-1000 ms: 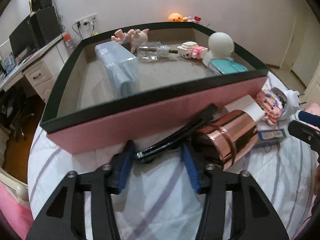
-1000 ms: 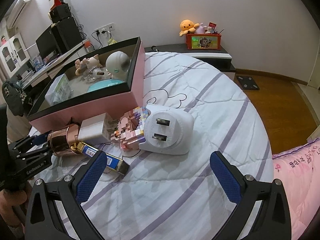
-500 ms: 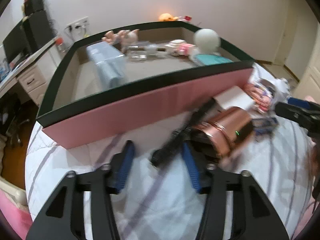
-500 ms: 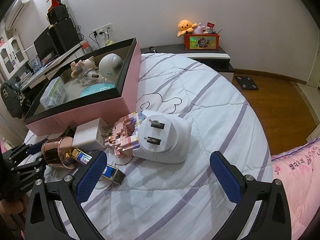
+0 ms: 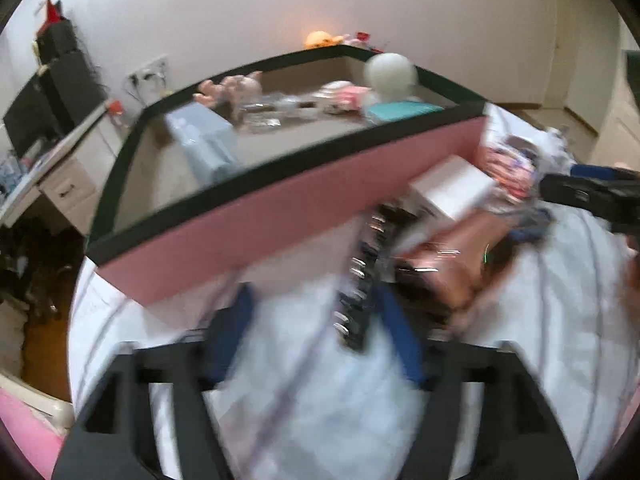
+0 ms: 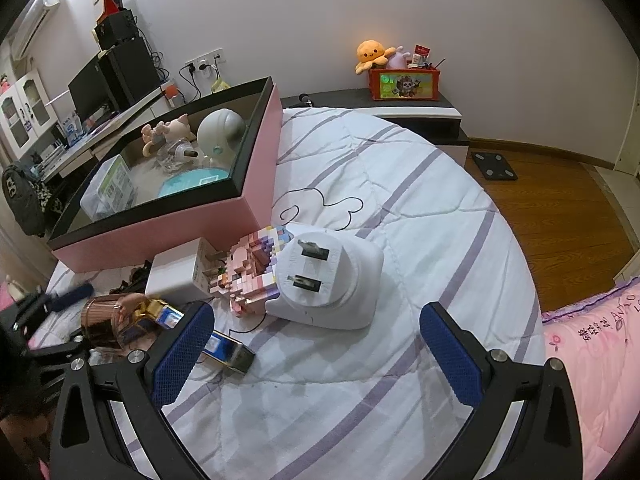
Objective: Organize rigid objects
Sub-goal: 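Grasp the black hair clip with the left tool while the right tool reaches the white plug, then carry the hair clip into the box with the left tool while the right tool places the white plug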
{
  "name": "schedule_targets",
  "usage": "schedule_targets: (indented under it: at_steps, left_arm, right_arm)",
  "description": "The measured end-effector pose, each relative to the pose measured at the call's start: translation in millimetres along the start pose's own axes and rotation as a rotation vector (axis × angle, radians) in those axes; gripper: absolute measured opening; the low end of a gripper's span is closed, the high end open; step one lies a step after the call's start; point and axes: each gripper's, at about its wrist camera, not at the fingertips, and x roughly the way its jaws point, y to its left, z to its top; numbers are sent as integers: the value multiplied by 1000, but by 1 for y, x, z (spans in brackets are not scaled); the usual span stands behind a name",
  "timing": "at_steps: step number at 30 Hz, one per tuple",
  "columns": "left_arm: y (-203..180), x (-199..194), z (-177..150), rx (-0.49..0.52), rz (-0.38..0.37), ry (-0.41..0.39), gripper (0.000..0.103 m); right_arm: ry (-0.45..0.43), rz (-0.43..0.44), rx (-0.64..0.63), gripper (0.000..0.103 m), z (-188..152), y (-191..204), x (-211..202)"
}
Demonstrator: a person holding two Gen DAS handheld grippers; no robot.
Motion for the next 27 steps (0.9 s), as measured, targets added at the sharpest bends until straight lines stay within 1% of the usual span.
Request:
schedule_targets:
  at_steps: [2, 3, 5, 7, 8, 10, 13, 16, 18, 19, 21, 24, 27]
  left_arm:
    - [5, 8, 3, -26, -60, 19, 73]
    - [6, 10, 4, -30, -72, 23, 69]
    - [3, 10, 6, -19, -95, 20, 57]
    - [-1, 8, 7, -17, -130, 21, 31]
    - [-5, 7, 6, -16, -143, 23, 25]
    - [-11, 3, 4, -15, -132, 22, 21]
    - [-11, -3, 0, -56, -159, 17, 19]
    - [-9, -4, -1, -74, -153, 12, 20]
    - [-8, -1, 1, -83, -155, 15, 21]
    - [-10, 1, 3, -78, -142, 16, 24]
    - [-12, 3, 5, -77, -116, 13, 26]
    - [-14, 4, 6, -73, -108, 15, 27]
    - [-15, 3, 6, -66, -110, 16, 25]
  right_arm:
    - [0, 3, -6, 103, -1, 2, -1]
    - [2, 3, -10, 103, -1, 3, -1]
    - [2, 2, -9, 103, -2, 4, -1]
    - [3, -1, -4, 103, -3, 3, 0]
    - [1, -3, 0, 103, -3, 2, 0]
    - [-4, -9, 6, 103, -1, 0, 1]
    - [-7, -23, 4, 103, 3, -3, 7]
    - [-4, -4, 24, 95, 4, -10, 13]
    - [-7, 23, 32, 86, 5, -13, 13]
    - [-11, 35, 32, 82, 4, -13, 12]
    - [-17, 45, 41, 77, 4, -14, 10]
    - [-30, 77, 99, 77, 4, -24, 5]
    - [-35, 84, 124, 77, 5, -30, 6]
